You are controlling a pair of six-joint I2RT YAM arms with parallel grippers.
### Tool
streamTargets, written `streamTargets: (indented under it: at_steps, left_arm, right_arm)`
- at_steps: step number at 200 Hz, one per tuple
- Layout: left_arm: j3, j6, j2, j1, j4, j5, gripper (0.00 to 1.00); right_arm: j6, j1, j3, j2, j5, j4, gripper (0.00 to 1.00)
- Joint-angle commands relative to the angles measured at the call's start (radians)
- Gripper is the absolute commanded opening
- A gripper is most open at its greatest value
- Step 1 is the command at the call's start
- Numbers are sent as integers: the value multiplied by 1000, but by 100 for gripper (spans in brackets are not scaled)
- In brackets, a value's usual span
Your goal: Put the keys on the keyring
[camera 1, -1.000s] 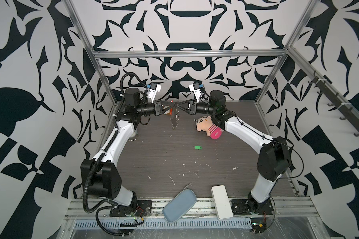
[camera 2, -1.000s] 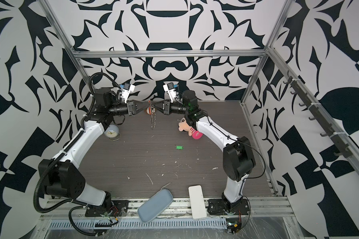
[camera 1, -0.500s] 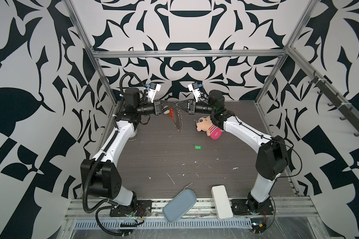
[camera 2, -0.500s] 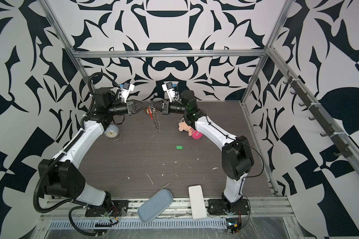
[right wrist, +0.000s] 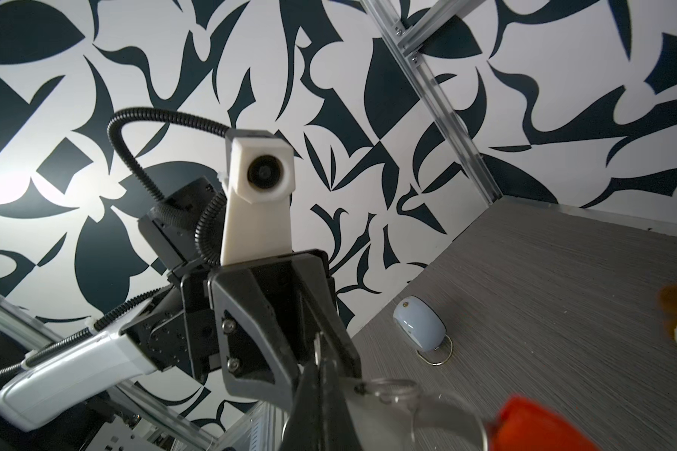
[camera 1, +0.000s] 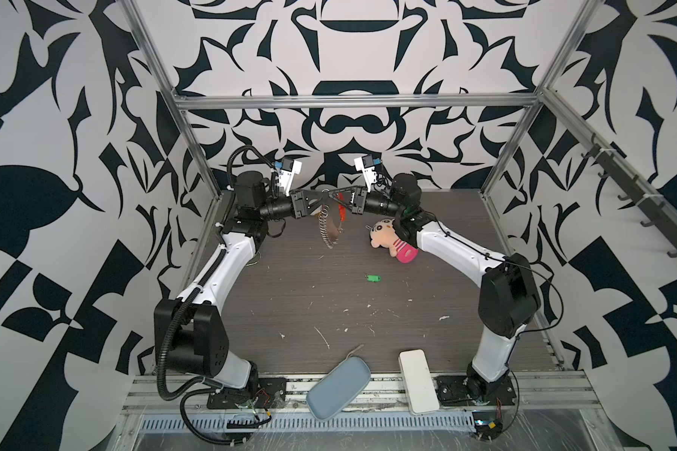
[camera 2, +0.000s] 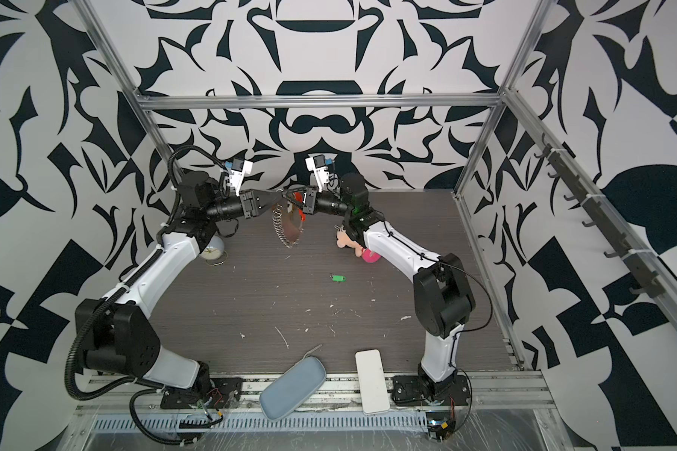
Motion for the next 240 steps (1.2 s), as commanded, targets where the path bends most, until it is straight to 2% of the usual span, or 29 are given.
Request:
streamTargets:
  at_steps: [1,49,79,111,155,204,240]
  left_arm:
    - [-23,-118,-4,4,166,-9,24]
    - [-17,-193,20,4,257,8,19]
    - [-5,-174,5,20,218,18,23]
    - [-9,-122,-22,36,149,25,21]
    - [-17,-137,-12,35,157,45,16]
    - [-16,-170,9,20,196,57,20]
    - [-10,-186,22,13,207,72,11]
  right_arm:
    - [65,6,17,-20,9,189,0]
    - [67,6,8,-27,-15,194,0]
    - [50,4,-12,-35,-12,180,0]
    - [56,4,-7,-30,-19,183,0]
    - [79,6,8,-20,-25,210,0]
    - [90,7,16,-13,-22,219,0]
    - [101,11,25,-3,-21,229,0]
